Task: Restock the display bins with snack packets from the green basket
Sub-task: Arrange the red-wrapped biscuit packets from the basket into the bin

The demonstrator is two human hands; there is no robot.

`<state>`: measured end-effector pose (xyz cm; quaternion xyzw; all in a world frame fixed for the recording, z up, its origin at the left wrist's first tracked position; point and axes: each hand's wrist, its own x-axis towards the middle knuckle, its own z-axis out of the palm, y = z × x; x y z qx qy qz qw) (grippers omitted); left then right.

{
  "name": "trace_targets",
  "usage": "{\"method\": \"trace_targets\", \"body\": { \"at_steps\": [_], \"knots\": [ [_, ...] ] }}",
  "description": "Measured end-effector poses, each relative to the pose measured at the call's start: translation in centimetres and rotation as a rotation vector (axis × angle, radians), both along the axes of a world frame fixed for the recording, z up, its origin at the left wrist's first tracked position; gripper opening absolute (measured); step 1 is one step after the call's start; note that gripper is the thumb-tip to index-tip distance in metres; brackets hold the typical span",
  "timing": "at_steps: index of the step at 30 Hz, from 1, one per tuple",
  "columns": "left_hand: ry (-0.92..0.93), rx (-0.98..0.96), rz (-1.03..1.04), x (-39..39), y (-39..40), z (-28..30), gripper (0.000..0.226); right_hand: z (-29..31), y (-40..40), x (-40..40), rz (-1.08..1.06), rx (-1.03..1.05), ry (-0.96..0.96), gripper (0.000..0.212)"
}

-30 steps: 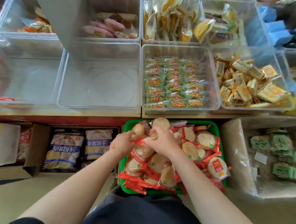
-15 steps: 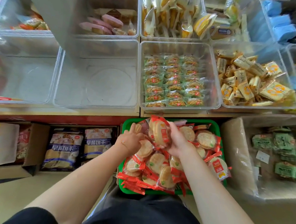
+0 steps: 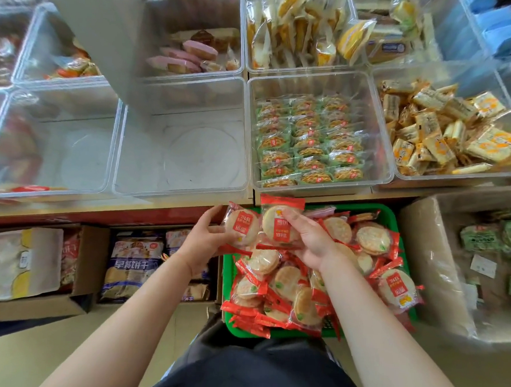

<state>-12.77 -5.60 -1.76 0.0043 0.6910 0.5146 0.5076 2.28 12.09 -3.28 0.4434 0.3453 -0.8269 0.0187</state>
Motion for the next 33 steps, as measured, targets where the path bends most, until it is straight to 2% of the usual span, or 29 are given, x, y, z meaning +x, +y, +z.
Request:
{"method": "trace_targets", "body": {
  "at_steps": [2,5,7,9,11,13,15,17,20,22,24,26,27,30,33],
  "knots": [
    [-0.143,0.041,-0.109,-0.2,-0.5,1.1,0.059,0.5,-0.9,-0.2,-0.027,-0.041,0.037,0.046],
    [-0.295,0.067,-0.296,-1.0,-1.7,1.4,0.06,1.6,-2.8,-0.7,-0.023,-0.057,0.073,0.033],
    [-0.355,0.081,-0.319,-1.7,-2.6,1.8,0.053,2.4,-4.2,-1.4,-0.024,-0.058,0.101,0.03],
    [-0.347,0.075,-0.28,-2.9,-3.7,2.7,0.041,3.2,-5.9,-2.5,-0.026,-0.06,0.128,0.037],
    [-0.295,0.081,-0.217,-4.9,-5.3,3.0,0.038,3.4,-8.0,-4.3,-0.041,-0.046,0.152,0.039],
    [-0.254,0.113,-0.098,-7.9,-7.9,3.1,0.043,3.8,-10.5,-6.9,-0.095,-0.046,0.18,0.027],
    [-0.29,0.188,0.057,-11.5,-10.9,3.5,0.043,4.7,-13.7,-10.0,-0.158,-0.064,0.205,0.02],
    [-0.288,0.294,0.16,-15.5,-14.4,4.2,0.034,5.6,-17.8,-13.6,-0.212,-0.109,0.241,0.026],
    [-0.209,0.384,0.255,-21.7,-19.8,4.7,0.028,6.6,-24.3,-20.1,-0.148,-0.132,0.272,0.041],
    [-0.199,0.403,0.284,-25.1,-23.0,4.9,0.028,7.2,-28.2,-24.3,-0.094,-0.114,0.255,0.05],
    [-0.199,0.389,0.305,-27.4,-25.5,5.1,0.028,7.9,-31.1,-27.6,-0.084,-0.061,0.219,0.048],
    [-0.142,0.342,0.253,-29.1,-27.6,5.4,0.035,8.6,-32.9,-30.1,-0.095,0.019,0.192,0.044],
    [-0.09,0.316,0.205,-29.8,-28.5,5.3,0.046,8.5,-33.4,-31.0,-0.094,0.068,0.185,0.043],
    [0.038,0.245,-0.044,-31.9,-30.4,5.2,0.073,8.5,-33.9,-33.2,-0.142,0.166,0.148,0.041],
    [0.061,0.191,-0.318,-33.6,-31.2,5.0,0.061,8.2,-34.1,-34.8,-0.134,0.225,0.085,0.041]
  ]
}}
